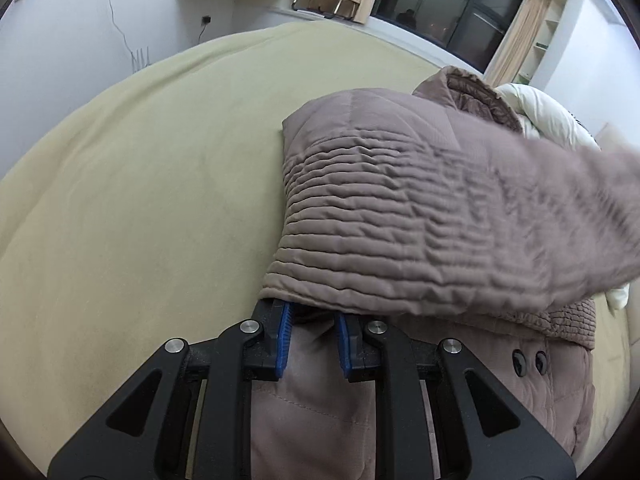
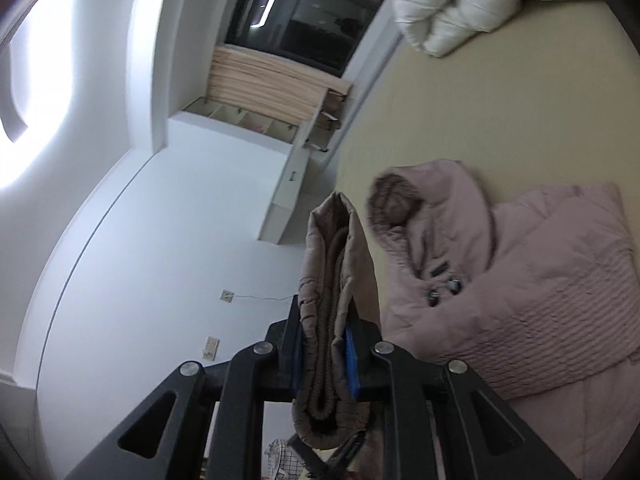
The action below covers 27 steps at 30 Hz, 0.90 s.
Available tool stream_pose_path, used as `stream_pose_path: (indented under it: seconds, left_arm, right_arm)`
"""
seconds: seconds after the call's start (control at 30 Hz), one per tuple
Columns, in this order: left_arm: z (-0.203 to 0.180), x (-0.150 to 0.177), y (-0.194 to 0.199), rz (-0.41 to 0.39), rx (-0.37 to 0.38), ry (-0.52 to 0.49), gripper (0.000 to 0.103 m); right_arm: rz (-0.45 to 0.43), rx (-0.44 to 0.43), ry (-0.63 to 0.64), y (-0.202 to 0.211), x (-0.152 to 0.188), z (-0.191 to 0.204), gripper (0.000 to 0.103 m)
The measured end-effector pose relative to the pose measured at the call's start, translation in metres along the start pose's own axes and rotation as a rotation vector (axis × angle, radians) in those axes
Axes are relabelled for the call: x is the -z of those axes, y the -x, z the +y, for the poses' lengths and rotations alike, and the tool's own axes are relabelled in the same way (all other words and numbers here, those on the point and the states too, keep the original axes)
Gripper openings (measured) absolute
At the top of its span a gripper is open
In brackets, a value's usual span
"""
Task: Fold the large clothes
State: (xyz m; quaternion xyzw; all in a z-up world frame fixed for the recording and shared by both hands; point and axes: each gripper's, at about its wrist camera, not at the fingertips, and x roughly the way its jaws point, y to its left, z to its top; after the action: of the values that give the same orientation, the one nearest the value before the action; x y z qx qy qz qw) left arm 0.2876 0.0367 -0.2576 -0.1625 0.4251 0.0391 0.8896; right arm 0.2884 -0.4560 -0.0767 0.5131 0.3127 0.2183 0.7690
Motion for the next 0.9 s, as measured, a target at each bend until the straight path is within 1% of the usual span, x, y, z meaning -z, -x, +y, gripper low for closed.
stream_pose_path:
  seconds: [0.07, 0.1, 0.2, 0.23, 0.3, 0.37, 0.4, 0.43, 0.5, 0.53, 0.57, 0.63, 0.67, 0.7, 0.73, 0.77, 0.83, 0.87, 0.9]
  left_arm:
    - [-0.001, 0.0, 0.001, 0.019, 0.002, -0.007, 0.018]
    - [-0.002, 0.001, 0.003, 0.037, 0.008, -0.017, 0.018]
    - [-0.011, -0.001, 0.014, 0.067, 0.032, -0.085, 0.018]
    - [-0.012, -0.001, 0.021, 0.068, 0.04, -0.104, 0.018]
    - [-0.016, -0.004, 0.036, 0.053, 0.044, -0.126, 0.018]
    - [-0.021, -0.024, 0.053, -0.033, 0.008, -0.16, 0.018]
    - [-0.028, -0.029, 0.057, -0.059, 0.001, -0.173, 0.018]
    - [-0.035, -0.044, 0.059, -0.093, -0.004, -0.2, 0.018]
    - [-0.053, -0.067, 0.053, -0.13, -0.027, -0.274, 0.018]
    - [-0.061, -0.074, 0.048, -0.133, -0.037, -0.308, 0.018]
    - [-0.068, -0.081, 0.038, -0.127, -0.051, -0.337, 0.018]
    - [-0.08, -0.089, 0.01, -0.077, -0.069, -0.376, 0.018]
    - [-0.084, -0.093, -0.007, -0.036, -0.086, -0.388, 0.018]
    - [-0.084, -0.088, -0.028, 0.024, -0.097, -0.399, 0.018]
    - [-0.082, -0.084, -0.046, 0.062, -0.106, -0.409, 0.017]
    - [-0.081, -0.075, -0.052, 0.052, -0.118, -0.427, 0.017]
    - [-0.09, -0.07, -0.053, 0.017, -0.154, -0.474, 0.017]
    - [-0.093, -0.071, -0.051, 0.017, -0.155, -0.484, 0.017]
    - [-0.094, -0.074, -0.048, 0.024, -0.147, -0.487, 0.017]
  right_arm:
    - [-0.007, 0.088, -0.049, -0.002, -0.003, -0.043, 0.019]
    - [-0.005, 0.141, -0.095, -0.002, -0.003, -0.072, 0.019]
    - [0.001, 0.261, -0.167, -0.001, -0.001, -0.131, 0.019]
    - [0.003, 0.285, -0.185, 0.0, 0.001, -0.145, 0.019]
    - [0.002, 0.28, -0.228, 0.004, 0.004, -0.168, 0.02]
    - [-0.004, 0.277, -0.215, 0.007, 0.003, -0.171, 0.02]
    - [-0.001, 0.289, -0.196, 0.007, 0.001, -0.168, 0.02]
    - [0.004, 0.299, -0.176, 0.007, -0.002, -0.165, 0.02]
    - [0.01, 0.316, -0.135, 0.008, -0.008, -0.157, 0.02]
    - [0.011, 0.325, -0.116, 0.007, -0.01, -0.153, 0.02]
    - [0.01, 0.335, -0.098, 0.006, -0.008, -0.147, 0.02]
    - [0.009, 0.353, -0.088, 0.008, -0.012, -0.147, 0.02]
    - [0.008, 0.36, -0.088, 0.008, -0.011, -0.149, 0.02]
    - [0.008, 0.368, -0.089, 0.009, -0.008, -0.154, 0.021]
    - [0.007, 0.375, -0.092, 0.01, -0.007, -0.158, 0.022]
    - [0.003, 0.387, -0.089, 0.009, -0.006, -0.162, 0.022]
    - [-0.005, 0.398, -0.078, 0.004, -0.004, -0.167, 0.025]
    - [-0.011, 0.403, -0.07, 0.005, -0.003, -0.168, 0.026]
    - [-0.02, 0.419, -0.057, 0.008, -0.002, -0.165, 0.032]
